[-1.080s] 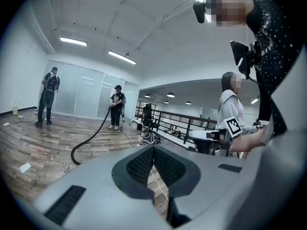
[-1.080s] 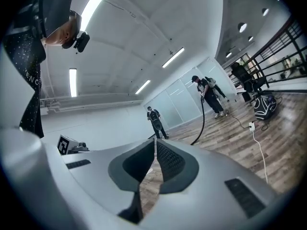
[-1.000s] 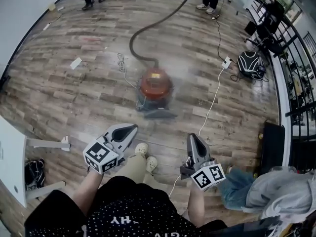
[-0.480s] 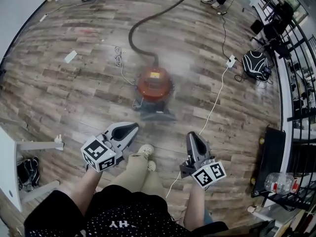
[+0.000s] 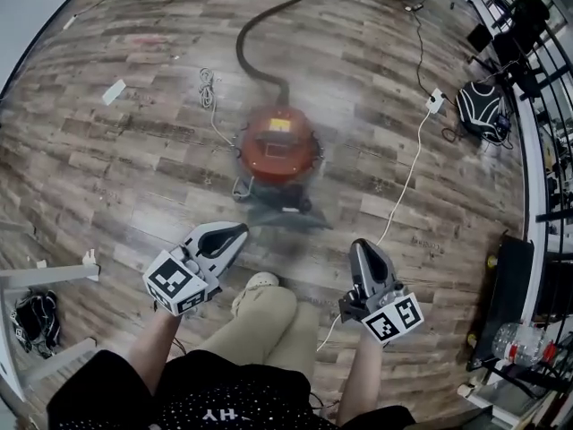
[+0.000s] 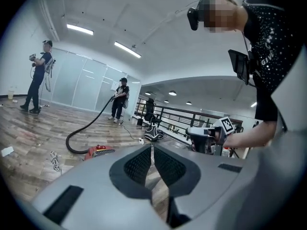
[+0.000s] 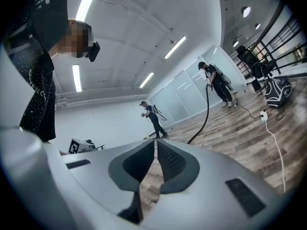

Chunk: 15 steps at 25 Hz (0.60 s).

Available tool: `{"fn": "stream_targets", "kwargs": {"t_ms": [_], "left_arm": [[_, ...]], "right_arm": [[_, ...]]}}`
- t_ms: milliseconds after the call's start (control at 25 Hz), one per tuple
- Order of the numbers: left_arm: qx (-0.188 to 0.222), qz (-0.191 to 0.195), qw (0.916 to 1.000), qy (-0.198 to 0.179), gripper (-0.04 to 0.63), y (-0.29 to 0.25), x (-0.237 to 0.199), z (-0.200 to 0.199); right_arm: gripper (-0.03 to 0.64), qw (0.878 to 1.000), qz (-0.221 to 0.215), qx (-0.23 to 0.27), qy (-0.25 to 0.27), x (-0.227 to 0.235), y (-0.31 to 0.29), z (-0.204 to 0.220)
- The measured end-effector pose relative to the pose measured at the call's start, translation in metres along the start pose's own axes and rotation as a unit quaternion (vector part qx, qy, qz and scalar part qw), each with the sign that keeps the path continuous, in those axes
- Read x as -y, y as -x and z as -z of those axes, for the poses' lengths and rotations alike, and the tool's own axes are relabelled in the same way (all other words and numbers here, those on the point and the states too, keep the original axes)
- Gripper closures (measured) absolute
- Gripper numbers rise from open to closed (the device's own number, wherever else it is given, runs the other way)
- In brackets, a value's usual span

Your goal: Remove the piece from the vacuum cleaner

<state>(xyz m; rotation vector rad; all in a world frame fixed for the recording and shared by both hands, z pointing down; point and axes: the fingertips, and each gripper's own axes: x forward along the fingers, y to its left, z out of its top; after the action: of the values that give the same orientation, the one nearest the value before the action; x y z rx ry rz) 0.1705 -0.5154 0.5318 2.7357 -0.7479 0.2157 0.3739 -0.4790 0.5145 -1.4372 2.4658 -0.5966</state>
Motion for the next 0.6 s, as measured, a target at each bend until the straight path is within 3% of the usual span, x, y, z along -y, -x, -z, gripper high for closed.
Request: {"fn": "stream_targets", "kwargs": {"t_ms": [280, 360, 440, 560, 600], "left_arm": [[0.006, 0.017, 0.9998, -0.009, 0.583, -0.033, -0.038, 0.084], [0.004, 0.028, 0.9995, -0.011, 0.49, -0.04, -0.047, 0.113], [0.004, 0.038, 0.9992, -0.013, 0.377, -0.045, -0.057, 0.142], [0.014, 0.042, 0.9986, -0.029, 0.311, -0.052, -0.075, 0.181], [0.017, 0.039, 0.9985, -0.035, 0.294, -0.055, -0.081, 0.194]], "right_arm": [[0.604, 1.0, -0.018, 0.007, 0.019, 0.069, -0.015, 0.075], [0.601, 0.999, -0.032, 0.005, 0.04, 0.086, -0.02, 0.096], [0.535, 0.997, -0.058, 0.0, 0.053, 0.101, -0.026, 0.117], [0.383, 0.993, -0.091, -0.026, 0.075, 0.128, -0.035, 0.156], [0.36, 0.991, -0.095, -0.038, 0.089, 0.137, -0.038, 0.17]]}}
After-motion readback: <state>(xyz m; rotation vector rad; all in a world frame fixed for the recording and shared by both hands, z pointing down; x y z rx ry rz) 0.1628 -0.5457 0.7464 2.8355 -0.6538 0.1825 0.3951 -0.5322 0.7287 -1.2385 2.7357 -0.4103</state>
